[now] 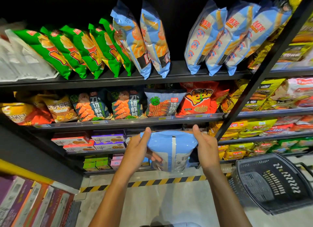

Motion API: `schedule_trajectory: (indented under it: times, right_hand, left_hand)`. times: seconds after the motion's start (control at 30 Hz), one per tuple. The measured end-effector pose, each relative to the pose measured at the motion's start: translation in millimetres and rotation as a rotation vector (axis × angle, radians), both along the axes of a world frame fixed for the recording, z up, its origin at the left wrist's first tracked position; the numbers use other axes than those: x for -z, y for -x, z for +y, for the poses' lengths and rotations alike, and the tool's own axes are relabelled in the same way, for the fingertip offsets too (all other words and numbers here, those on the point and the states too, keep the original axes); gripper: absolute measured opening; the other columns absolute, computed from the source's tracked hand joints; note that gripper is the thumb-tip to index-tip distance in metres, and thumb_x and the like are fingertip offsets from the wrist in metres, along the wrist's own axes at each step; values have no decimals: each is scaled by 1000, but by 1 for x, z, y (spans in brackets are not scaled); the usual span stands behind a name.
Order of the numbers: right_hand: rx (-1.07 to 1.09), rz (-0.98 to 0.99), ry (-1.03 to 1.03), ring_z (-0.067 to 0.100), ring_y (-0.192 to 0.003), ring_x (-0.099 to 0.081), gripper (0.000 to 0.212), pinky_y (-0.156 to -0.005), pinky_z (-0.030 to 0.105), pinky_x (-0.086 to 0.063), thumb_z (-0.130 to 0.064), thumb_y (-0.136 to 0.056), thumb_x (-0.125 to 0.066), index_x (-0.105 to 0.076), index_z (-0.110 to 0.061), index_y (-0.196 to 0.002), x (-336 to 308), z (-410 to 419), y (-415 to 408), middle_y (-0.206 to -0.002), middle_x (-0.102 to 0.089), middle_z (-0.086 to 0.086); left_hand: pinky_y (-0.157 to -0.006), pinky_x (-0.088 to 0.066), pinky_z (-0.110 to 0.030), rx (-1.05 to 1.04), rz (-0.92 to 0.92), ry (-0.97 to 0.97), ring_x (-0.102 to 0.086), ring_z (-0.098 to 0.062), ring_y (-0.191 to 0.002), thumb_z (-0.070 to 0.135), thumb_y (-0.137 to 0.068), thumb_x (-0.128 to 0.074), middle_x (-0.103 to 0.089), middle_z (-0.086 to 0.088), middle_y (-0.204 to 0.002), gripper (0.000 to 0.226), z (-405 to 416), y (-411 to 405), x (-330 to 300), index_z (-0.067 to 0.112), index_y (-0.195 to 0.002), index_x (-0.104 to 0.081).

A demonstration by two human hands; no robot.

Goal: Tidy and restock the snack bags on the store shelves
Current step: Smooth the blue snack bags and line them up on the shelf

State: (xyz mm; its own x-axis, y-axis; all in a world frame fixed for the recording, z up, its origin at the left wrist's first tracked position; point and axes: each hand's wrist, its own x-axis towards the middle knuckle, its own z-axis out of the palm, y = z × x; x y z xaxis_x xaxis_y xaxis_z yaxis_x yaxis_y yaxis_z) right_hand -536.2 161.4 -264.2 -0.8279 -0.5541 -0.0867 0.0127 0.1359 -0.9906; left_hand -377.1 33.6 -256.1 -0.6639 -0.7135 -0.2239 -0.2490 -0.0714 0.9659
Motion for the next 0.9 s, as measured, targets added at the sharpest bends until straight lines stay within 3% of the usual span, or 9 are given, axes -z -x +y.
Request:
schedule_trajectory:
  times: [0.13, 0.2, 0.27, 0.37, 0.47, 0.53, 0.7, 0.8, 0.9]
  right_hand:
    - [-59, -27, 18, 14, -65, -59, 58, -68, 34, -46, -46, -102, -51, -60, -2, -66, -4, 3, -1, -68, -64, -2]
    - [-159, -136, 106, 11, -100, -73, 52, -89, 32, -54, -51, -101, -46, -81, -12, -98, -5, 6, 0, -105, -79, -3]
    - [-203, -275, 184, 14, -123, -65, 59, -100, 38, -51, -63, -90, -46, -77, -23, -120, -7, 9, 5, -130, -72, -2]
    - [-287, -367, 99, 12, -127, -62, 56, -102, 44, -54, -64, -83, -55, -67, -39, -132, -10, 11, 10, -141, -63, -8]
    - [-363, -300, -33, 9, -132, -58, 51, -112, 49, -48, -55, -77, -74, -66, -52, -127, -9, 15, 14, -142, -61, -17]
    - [-366, -189, -10, -4, -138, -48, 53, -117, 41, -40, -50, -79, -77, -63, -57, -129, -10, 17, 14, -141, -56, -31]
    - [-316, 53, 125, -20, -136, -38, 56, -107, 13, -34, -19, -96, -69, -54, -48, -141, -16, 21, 5, -140, -52, -41]
    - [-322, 110, 183, -12, -141, -40, 58, -109, 11, -39, -11, -96, -68, -54, -42, -143, -19, 19, 2, -145, -53, -33]
    - [-385, 146, 223, -2, -143, -42, 60, -113, 18, -40, -3, -94, -68, -53, -31, -146, -23, 13, -1, -149, -54, -23]
  left_hand:
    - [-73, -64, -34, -23, 53, 21, -78, -28, -78, 46, -109, -31, -79, -12, -83, 49, 1, -3, 2, 20, -117, -72]
    - [-75, -57, -19, -28, 56, 66, -75, -11, -91, 46, -109, -32, -79, 5, -98, 44, 2, -7, 5, 29, -117, -72]
    - [-92, -49, -17, 21, 56, 152, -65, 3, -111, 49, -109, -32, -72, 18, -117, 42, 2, -10, 7, 36, -124, -69]
    - [-117, -31, -18, 148, 96, 328, -40, 4, -142, 44, -110, -36, -50, 24, -150, 39, 1, -13, 12, 35, -134, -65]
    - [-111, -27, -6, 209, 159, 387, -30, 2, -149, 39, -108, -38, -40, 24, -159, 38, 1, -15, 9, 31, -134, -65]
    - [-111, -29, -8, 223, 237, 383, -29, -4, -152, 47, -106, -40, -35, 16, -163, 44, 1, -16, 9, 27, -140, -61]
    - [-92, -50, -19, 30, 290, -138, -53, -8, -136, 87, -70, -61, -43, 22, -155, 94, -12, -10, -3, 46, -151, -37]
    - [-99, -48, -25, 136, 197, -283, -62, -6, -125, 69, -94, -47, -62, 13, -141, 66, -22, -2, -11, 37, -152, -38]
    - [-85, -59, -24, 195, 213, -369, -70, 1, -108, 50, -95, -49, -75, 16, -118, 43, -26, 9, -20, 35, -135, -54]
